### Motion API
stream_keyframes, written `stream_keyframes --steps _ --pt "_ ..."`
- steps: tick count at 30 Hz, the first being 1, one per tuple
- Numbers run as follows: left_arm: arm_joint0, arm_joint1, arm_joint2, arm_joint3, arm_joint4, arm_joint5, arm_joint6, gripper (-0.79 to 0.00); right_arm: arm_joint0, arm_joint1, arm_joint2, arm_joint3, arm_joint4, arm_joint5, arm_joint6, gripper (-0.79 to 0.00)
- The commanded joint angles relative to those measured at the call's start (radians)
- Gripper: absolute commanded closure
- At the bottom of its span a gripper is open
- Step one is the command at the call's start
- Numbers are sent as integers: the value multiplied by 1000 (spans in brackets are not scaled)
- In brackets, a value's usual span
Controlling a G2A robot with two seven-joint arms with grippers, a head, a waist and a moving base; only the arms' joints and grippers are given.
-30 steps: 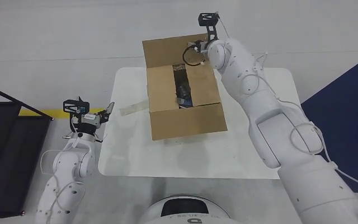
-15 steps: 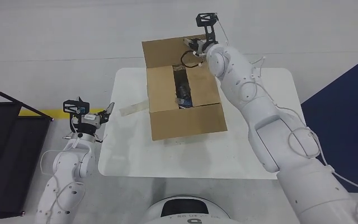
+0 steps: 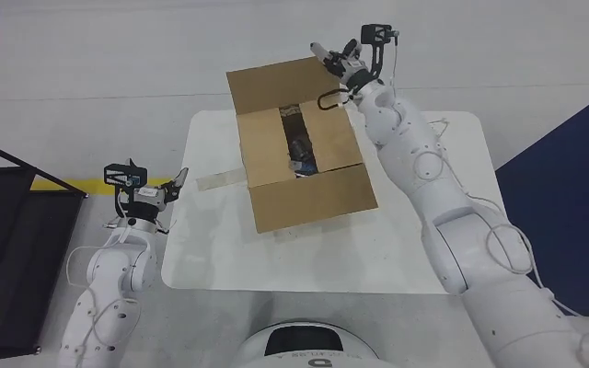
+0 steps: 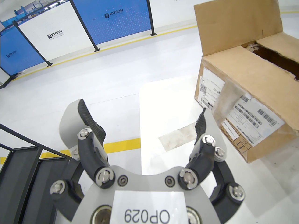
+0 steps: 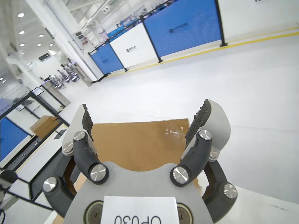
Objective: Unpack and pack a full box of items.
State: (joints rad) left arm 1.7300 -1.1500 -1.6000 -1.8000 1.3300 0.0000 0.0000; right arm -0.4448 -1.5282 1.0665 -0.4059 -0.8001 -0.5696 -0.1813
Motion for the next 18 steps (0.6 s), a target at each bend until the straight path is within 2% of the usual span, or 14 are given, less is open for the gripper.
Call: stream_keyframes --steps 1,4,5,7,9,11,14,16,17,18 --pt "0 0 0 0 0 0 0 -785 4 14 -7 -13 -41 -90 65 -785" --pt "0 0 0 0 0 0 0 -785 19 28 -10 -23 -64 -205 167 -785" --pt "0 0 0 0 0 0 0 -785 26 29 -7 -19 -55 -209 195 -723" --pt "0 0 0 0 0 0 0 -785 47 21 -22 -19 -56 -172 284 -662" --pt "0 0 0 0 0 0 0 -785 72 4 -35 -8 -32 -96 367 -625" --pt "0 0 0 0 0 0 0 -785 98 -19 -57 5 -15 -16 448 -643" --pt "0 0 0 0 0 0 0 -785 135 -58 -84 51 19 140 559 -625" --pt "0 0 0 0 0 0 0 -785 152 -85 -105 89 28 233 629 -579" --pt "0 0 0 0 0 0 0 -785 162 -100 -116 106 39 271 702 -662" --pt "0 0 0 0 0 0 0 -785 167 -104 -117 109 45 278 716 -742"
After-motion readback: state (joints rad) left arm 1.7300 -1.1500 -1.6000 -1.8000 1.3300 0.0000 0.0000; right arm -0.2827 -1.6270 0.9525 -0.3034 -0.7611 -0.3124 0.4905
